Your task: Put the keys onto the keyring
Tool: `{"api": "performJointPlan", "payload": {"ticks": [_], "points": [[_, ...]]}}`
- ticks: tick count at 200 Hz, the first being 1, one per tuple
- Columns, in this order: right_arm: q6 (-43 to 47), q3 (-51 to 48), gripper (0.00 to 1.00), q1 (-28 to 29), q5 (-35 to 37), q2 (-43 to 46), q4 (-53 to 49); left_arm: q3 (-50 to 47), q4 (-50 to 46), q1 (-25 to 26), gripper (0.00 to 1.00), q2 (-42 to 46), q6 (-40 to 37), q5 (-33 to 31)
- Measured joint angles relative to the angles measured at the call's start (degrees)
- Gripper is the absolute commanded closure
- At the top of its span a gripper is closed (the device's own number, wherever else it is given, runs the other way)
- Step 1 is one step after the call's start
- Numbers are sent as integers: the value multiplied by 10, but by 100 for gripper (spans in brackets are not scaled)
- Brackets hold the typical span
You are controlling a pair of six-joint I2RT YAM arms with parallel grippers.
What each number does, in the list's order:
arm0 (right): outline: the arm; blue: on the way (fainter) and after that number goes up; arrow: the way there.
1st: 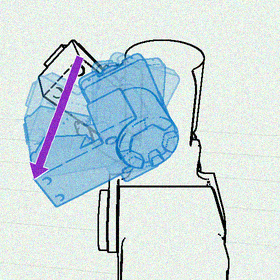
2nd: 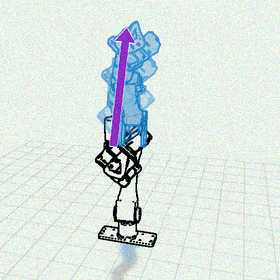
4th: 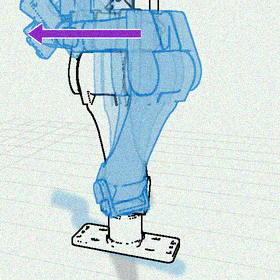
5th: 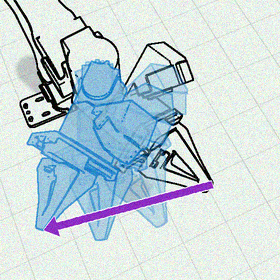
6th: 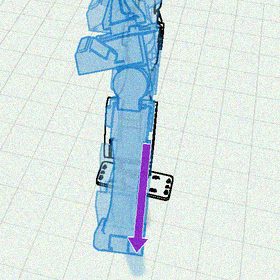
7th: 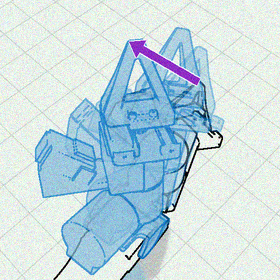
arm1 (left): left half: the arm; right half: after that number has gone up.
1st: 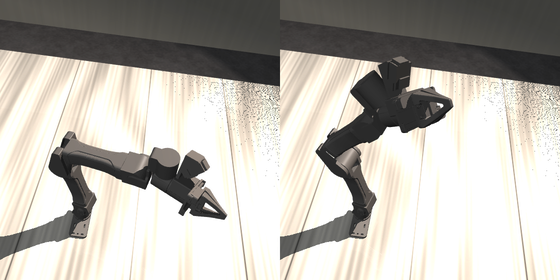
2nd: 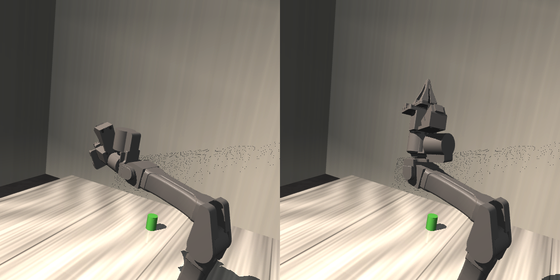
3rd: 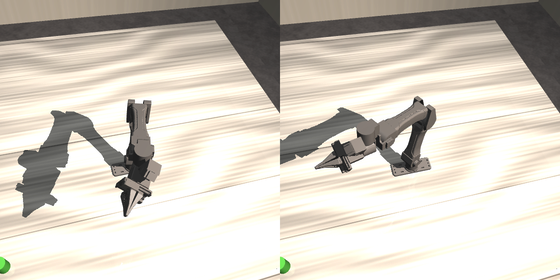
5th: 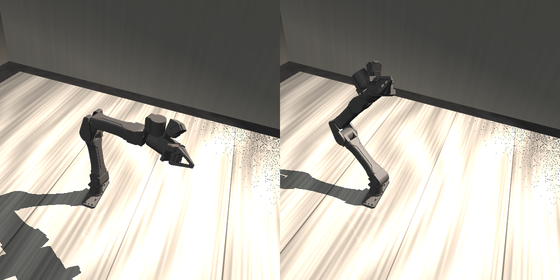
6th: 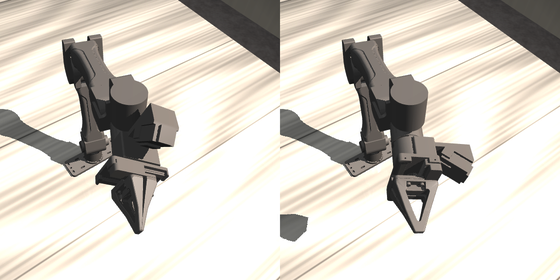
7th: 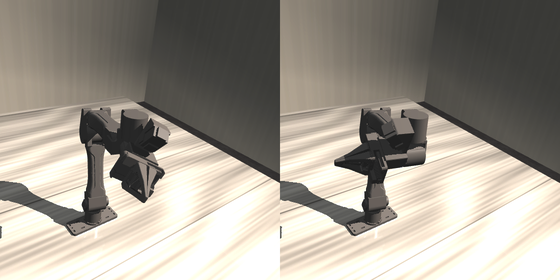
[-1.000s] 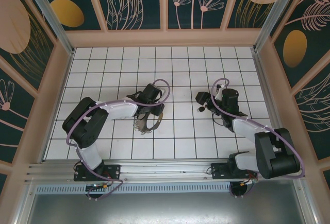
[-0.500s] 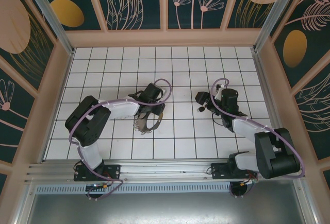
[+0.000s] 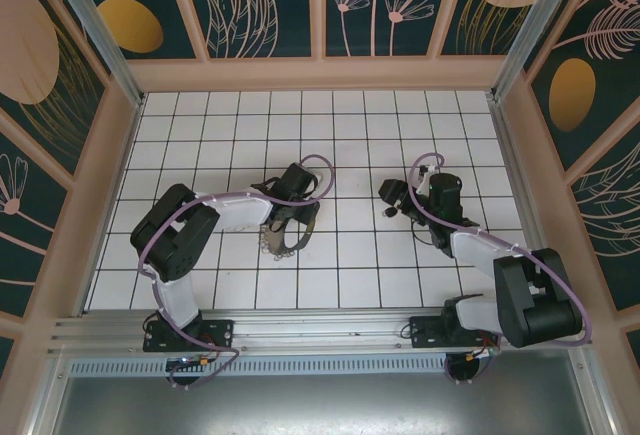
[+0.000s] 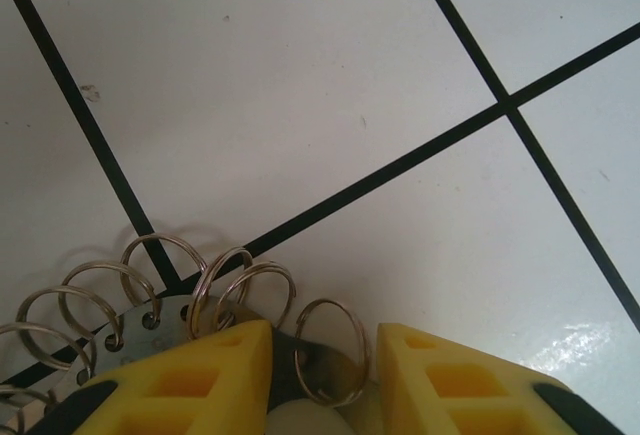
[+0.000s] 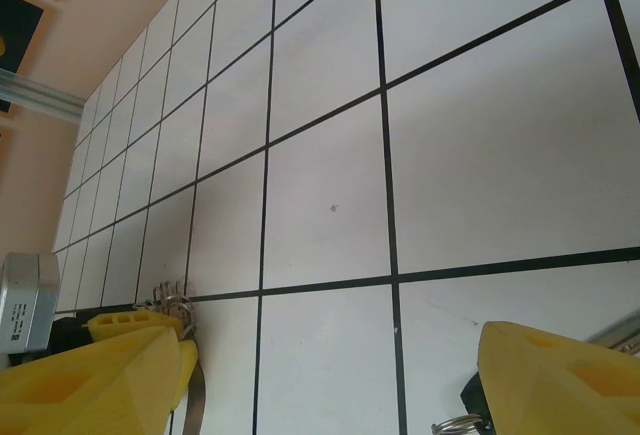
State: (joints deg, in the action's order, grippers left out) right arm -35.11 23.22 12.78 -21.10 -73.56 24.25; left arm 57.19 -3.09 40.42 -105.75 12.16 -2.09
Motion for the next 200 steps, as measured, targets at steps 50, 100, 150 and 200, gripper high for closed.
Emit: {"api": "performJointPlan", "payload": {"ticks": [50,100,150,200], "points": [[0,-5,23,2,0,2,0,0,4,0,87,-1,-2,-12],[-5,-5,22,5,0,15,1,1,7,0,100,-1,-10,-16],[-8,-5,22,9,-16,39,22,7,-6,0,100,28,-35,-4],[17,34,25,10,-69,43,42,24,-10,0,100,139,-79,36]]}}
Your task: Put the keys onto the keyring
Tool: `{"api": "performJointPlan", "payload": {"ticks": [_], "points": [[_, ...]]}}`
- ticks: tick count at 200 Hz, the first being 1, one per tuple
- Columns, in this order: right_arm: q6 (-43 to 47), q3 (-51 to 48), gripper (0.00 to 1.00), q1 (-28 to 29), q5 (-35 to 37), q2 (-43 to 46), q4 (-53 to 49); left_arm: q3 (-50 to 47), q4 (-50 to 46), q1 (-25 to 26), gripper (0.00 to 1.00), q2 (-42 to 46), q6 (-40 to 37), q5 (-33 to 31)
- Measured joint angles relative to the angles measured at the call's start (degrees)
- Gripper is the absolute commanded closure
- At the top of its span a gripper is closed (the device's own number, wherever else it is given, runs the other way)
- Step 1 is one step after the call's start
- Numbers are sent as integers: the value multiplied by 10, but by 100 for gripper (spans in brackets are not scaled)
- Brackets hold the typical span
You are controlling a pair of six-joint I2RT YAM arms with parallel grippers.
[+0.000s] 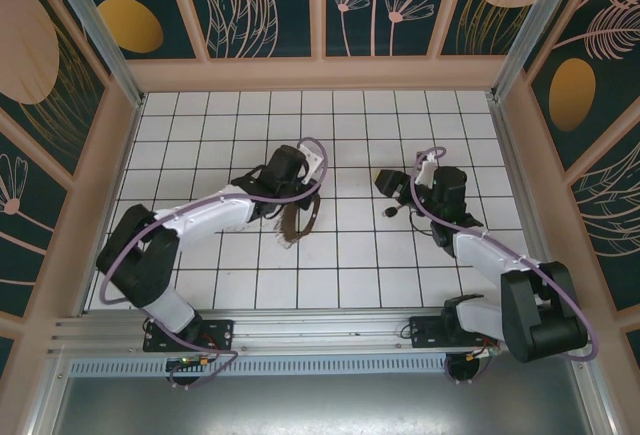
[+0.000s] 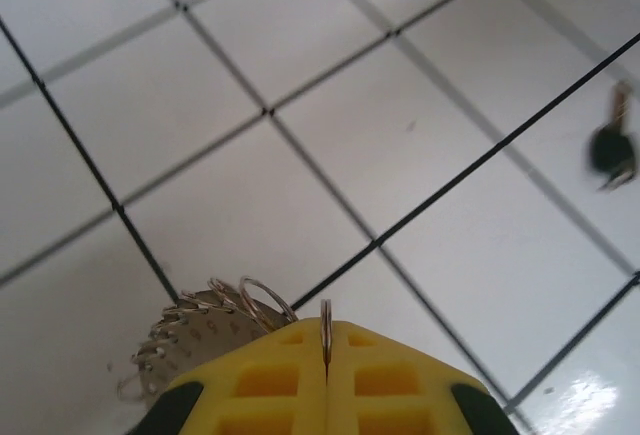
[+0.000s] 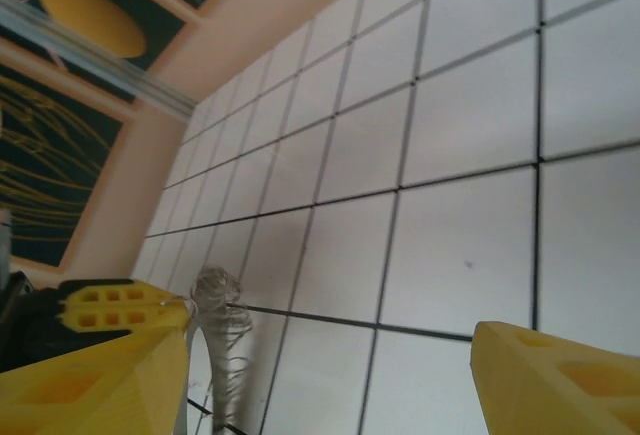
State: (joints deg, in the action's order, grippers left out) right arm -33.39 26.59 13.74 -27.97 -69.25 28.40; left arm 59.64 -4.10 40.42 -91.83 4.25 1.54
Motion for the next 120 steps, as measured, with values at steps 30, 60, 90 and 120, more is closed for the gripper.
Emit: {"api": "performJointPlan", "payload": {"ticks": [30,60,90,120], "points": [[16,34,25,0,-35,0,3,30,0,0,100,20,-31,42],[39,61,26,0,-69,2,6,32,6,0,100,32,-66,84],[57,90,31,-3,-108,5,12,41,10,0,100,44,-100,132],[66,114,36,-5,-152,5,19,76,10,0,100,44,-118,185]]}}
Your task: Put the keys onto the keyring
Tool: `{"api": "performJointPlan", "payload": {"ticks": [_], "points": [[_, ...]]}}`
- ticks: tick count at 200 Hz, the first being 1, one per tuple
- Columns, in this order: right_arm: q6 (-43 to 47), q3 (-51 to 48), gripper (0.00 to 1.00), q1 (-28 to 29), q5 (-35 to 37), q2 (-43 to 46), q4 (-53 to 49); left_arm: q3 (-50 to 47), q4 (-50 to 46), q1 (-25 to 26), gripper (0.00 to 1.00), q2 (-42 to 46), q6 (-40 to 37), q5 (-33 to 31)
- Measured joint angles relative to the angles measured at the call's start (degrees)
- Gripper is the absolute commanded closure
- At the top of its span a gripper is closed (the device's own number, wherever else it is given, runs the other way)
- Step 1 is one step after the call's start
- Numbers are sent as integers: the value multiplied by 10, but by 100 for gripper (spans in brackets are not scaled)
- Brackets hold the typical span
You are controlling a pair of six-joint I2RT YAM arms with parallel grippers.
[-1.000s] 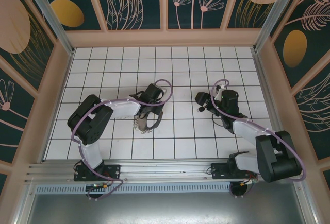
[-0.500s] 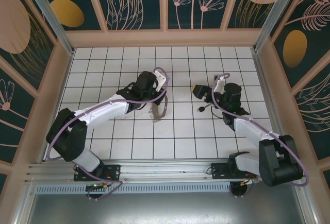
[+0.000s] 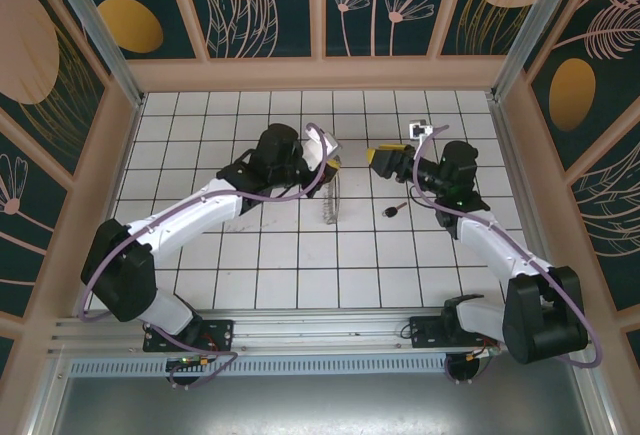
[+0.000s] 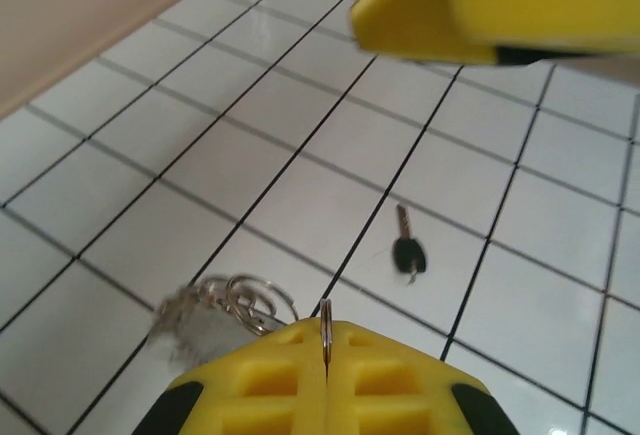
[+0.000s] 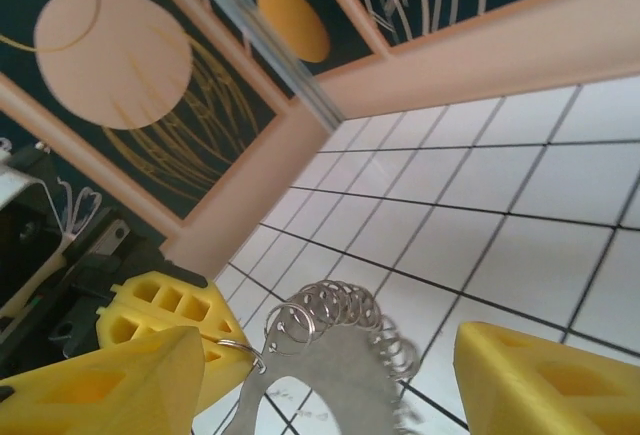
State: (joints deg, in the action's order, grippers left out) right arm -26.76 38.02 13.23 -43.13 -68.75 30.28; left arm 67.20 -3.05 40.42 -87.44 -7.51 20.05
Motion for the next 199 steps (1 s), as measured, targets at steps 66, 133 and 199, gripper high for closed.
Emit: {"api": "performJointPlan", "payload": {"ticks": [66,133,199], "points": [[-21,6,45,0,-95,0,59,38,3,0,100,0,-7,107],[-23,6,48,0,-173,10,80,52,2,-3,100,0,-9,180],[-23,6,51,0,-206,11,83,75,2,-19,100,0,-3,250]]}}
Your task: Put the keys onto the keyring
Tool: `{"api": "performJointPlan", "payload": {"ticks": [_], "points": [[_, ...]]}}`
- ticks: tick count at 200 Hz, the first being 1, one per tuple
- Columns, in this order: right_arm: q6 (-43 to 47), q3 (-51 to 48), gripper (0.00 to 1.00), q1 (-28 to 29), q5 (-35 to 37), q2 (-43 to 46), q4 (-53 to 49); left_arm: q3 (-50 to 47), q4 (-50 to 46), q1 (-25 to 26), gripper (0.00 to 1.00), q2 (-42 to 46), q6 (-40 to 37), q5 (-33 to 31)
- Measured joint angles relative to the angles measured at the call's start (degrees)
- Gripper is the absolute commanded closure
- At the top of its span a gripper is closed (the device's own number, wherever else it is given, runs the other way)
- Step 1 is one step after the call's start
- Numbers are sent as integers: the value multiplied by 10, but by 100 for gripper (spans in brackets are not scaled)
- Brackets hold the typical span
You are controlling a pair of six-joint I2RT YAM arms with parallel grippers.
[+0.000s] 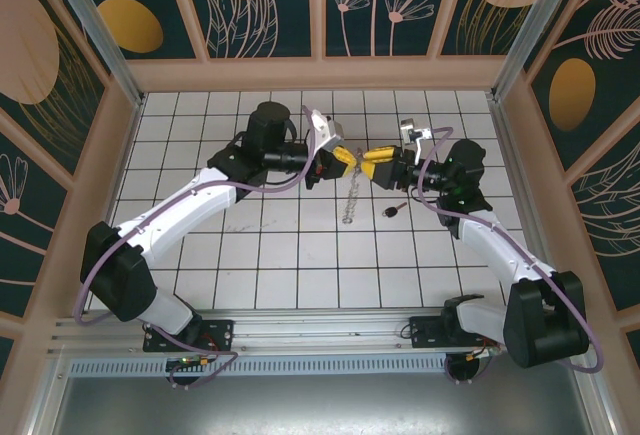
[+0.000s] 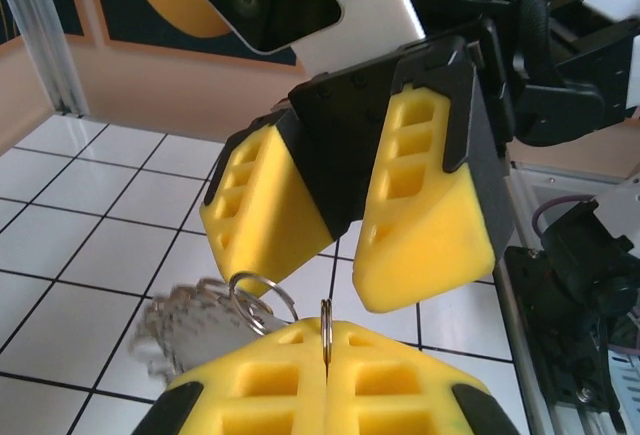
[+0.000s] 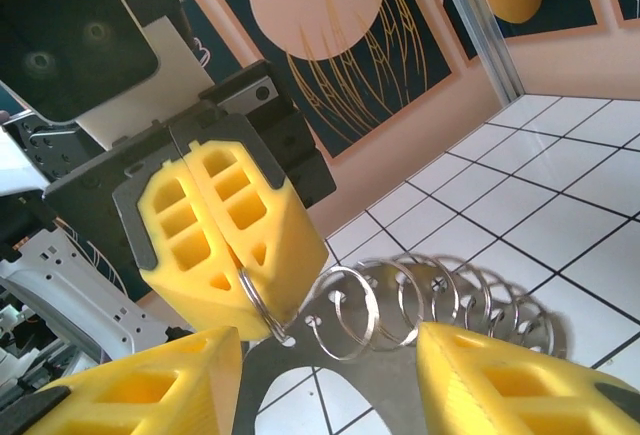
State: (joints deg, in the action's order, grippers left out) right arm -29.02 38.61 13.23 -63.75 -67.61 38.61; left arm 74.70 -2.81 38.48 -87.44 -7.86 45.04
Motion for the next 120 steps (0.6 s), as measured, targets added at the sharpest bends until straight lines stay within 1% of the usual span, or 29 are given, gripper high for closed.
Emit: {"api": "performJointPlan", "payload": {"ticks": [74,120], "points": [[0,0,54,0,-4,0,8,30,0,-2,100,-26,10,43],[-1,3,59,0,-6,0,17,37,-4,-5,100,-34,18,62]]}}
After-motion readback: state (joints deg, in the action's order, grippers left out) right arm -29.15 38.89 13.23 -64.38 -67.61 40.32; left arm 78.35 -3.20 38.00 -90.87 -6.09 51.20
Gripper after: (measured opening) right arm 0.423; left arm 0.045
